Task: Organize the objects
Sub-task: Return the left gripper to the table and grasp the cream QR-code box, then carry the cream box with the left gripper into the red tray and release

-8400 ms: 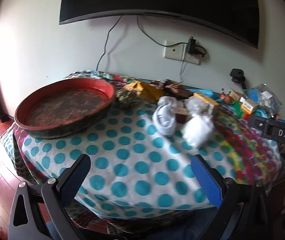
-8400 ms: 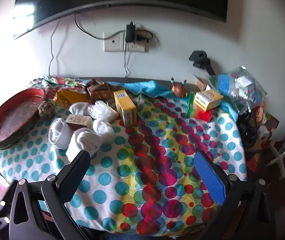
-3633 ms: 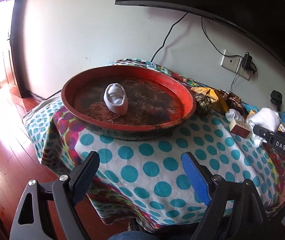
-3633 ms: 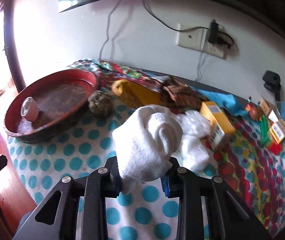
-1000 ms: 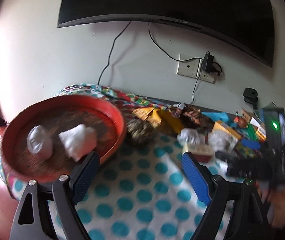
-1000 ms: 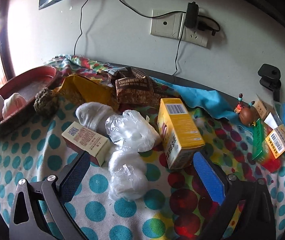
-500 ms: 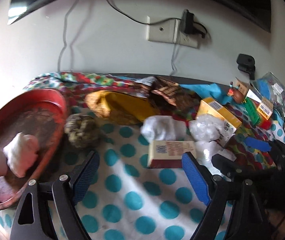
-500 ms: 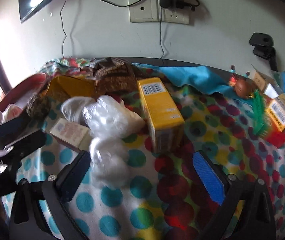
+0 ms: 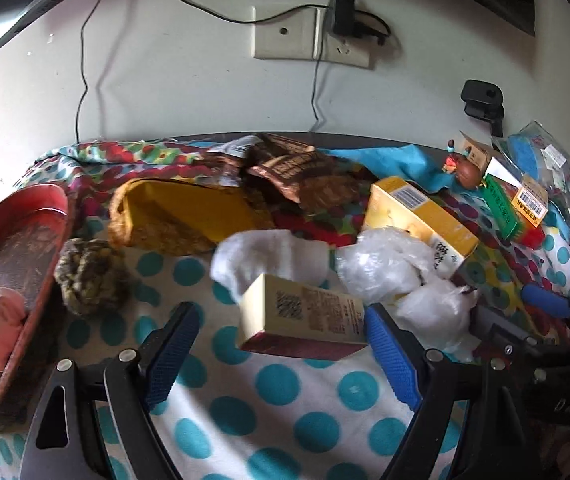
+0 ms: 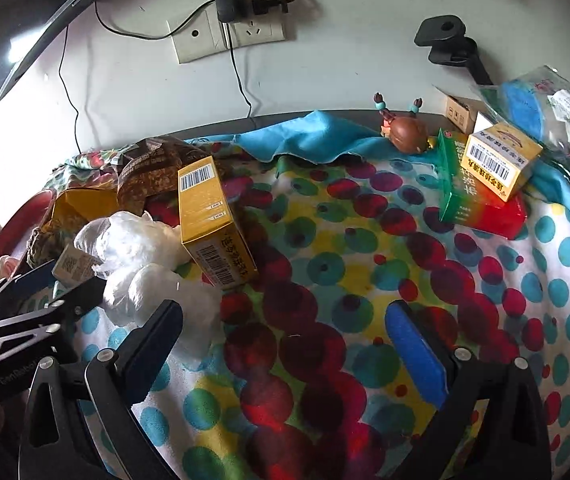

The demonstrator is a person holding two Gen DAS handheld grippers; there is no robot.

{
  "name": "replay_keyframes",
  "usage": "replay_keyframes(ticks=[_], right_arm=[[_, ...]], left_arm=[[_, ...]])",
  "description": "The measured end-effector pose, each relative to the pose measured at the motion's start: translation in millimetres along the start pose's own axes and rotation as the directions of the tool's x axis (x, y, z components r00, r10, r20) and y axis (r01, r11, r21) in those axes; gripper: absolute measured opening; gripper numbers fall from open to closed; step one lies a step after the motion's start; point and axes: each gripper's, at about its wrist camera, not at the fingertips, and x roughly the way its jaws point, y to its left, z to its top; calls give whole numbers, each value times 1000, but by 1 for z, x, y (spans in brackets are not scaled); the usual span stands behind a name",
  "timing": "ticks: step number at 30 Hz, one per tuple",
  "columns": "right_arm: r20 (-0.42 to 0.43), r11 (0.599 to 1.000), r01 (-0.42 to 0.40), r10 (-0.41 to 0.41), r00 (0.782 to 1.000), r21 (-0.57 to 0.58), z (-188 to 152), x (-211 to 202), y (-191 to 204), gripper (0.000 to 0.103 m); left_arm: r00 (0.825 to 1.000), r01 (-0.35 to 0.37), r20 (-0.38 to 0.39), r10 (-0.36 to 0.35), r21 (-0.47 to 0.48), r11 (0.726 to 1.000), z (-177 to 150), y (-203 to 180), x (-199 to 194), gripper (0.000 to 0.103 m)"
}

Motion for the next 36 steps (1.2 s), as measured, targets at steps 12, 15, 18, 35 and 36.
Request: replay_keyframes(ticks=[12, 15, 18, 35, 36], right_arm=[[-1, 1000, 6, -6, 1000, 2, -2, 0, 0, 102], [3, 1000, 5, -5, 1000, -6, -2, 0, 1, 102], [16, 1000, -2, 3, 1000, -16, -3, -2, 3, 102], [4, 996, 5, -5, 1000, -84, -5, 0, 16, 103], [4, 996, 10, -10, 1000, -89, -5, 0, 17, 103]], left_arm=[[999, 43, -27, -43, -10, 999, 2, 0, 9, 63], [999, 44, -26, -44, 4, 999, -1, -2, 7, 63], [999, 30, -15, -30, 16, 999, -3, -1, 0, 63], [989, -119, 84, 122, -39, 992, -4, 80, -73, 63], [986, -139, 90, 144, -57, 989, -2, 94, -79, 63]])
